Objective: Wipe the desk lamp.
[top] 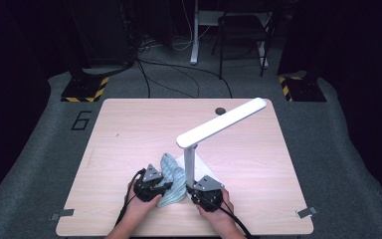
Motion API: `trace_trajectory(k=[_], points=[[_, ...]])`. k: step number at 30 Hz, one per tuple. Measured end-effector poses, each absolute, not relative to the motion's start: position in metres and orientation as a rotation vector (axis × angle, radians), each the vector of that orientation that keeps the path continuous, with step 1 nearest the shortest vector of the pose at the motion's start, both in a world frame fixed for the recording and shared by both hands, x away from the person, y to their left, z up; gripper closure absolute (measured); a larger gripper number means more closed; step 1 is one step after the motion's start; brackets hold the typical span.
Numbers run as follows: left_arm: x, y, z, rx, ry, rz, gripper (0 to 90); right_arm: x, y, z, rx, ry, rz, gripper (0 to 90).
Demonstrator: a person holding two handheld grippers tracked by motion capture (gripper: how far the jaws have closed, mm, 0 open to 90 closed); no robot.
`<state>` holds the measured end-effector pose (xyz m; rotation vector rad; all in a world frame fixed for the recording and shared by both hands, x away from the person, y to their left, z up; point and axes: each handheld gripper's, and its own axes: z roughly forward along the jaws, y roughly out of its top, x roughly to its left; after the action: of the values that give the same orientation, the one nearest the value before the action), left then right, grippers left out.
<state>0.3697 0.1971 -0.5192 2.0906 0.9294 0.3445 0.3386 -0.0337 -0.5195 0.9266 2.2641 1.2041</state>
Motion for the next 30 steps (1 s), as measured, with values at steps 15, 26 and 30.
trace_trajectory(k=[15, 26, 30], points=[[0.386, 0.213, -0.518, 2.041, 1.027, 0.420, 67.6, 0.333, -0.039, -0.518, 0.896, 2.292, 1.199, 69.9], [0.388, 0.212, -0.517, 2.028, 1.029, 0.397, 68.2, 0.330, -0.040, -0.518, 0.876, 2.302, 1.203, 69.9], [0.383, 0.208, -0.518, 2.045, 1.002, 0.382, 68.5, 0.330, -0.040, -0.518, 0.882, 2.304, 1.206, 69.9]])
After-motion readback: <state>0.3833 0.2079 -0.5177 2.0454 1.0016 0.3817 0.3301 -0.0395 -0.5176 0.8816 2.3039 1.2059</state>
